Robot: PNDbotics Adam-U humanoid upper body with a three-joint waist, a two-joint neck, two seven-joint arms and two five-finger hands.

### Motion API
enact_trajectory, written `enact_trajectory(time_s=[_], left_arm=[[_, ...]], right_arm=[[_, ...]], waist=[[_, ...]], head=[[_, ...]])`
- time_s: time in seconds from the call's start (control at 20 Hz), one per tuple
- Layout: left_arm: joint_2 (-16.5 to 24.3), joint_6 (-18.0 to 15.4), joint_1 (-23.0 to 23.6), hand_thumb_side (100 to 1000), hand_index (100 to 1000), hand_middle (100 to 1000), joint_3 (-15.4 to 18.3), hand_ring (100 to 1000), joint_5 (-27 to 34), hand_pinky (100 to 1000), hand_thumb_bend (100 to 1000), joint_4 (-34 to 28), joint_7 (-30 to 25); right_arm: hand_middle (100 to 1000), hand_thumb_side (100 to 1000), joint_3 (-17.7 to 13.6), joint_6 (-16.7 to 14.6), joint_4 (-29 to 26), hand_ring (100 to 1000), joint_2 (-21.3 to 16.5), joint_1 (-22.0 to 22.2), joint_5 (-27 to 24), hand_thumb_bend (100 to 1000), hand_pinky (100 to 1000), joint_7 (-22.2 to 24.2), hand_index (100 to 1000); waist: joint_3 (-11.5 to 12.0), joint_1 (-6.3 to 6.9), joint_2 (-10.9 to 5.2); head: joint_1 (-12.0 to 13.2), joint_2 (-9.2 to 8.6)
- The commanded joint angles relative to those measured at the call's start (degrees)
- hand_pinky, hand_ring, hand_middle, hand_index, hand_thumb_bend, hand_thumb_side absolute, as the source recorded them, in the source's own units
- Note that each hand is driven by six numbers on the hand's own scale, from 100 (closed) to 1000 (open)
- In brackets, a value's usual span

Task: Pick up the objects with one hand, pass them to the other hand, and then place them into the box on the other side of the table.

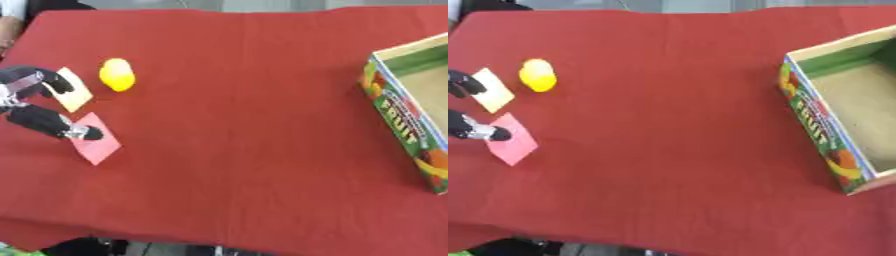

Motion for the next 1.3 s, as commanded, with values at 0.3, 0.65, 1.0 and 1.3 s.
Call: enact_trajectory(time_s=[0.3,0.65,1.0,1.3], left_arm=[[1.7,-0.2,-0.6,423,833,797,-1.1,852,-1.2,919,824,1.9,-2.9],[1.4,-0.9,-0.3,438,835,796,-1.0,851,-0.4,919,790,2.0,-5.7],[1.7,1.1,0.5,372,831,804,-1.2,857,-3.2,916,834,3.0,-4.3],[0.8,2.6,0.9,409,821,791,-2.8,846,-2.4,905,836,4.2,-2.4]], right_arm=[[845,598,0.1,-0.3,-0.5,1000,-2.1,-0.7,0.2,100,980,0.4,960],[844,598,0.2,-0.3,-0.4,1000,-2.2,-0.7,0.3,100,980,0.5,960],[844,599,0.3,-0.3,-0.4,1000,-2.3,-0.7,0.5,100,980,0.7,961],[844,599,0.6,-0.2,-0.3,1000,-2.4,-0.7,0.7,100,980,1.1,961]], waist=[[-0.2,0.0,-0.76],[-0.1,0.04,-0.78],[-0.1,0.29,-0.83],[-0.2,0.49,-0.94]], head=[[0.7,0.58],[0.6,0.65],[1.0,0.92],[1.4,1.17]])
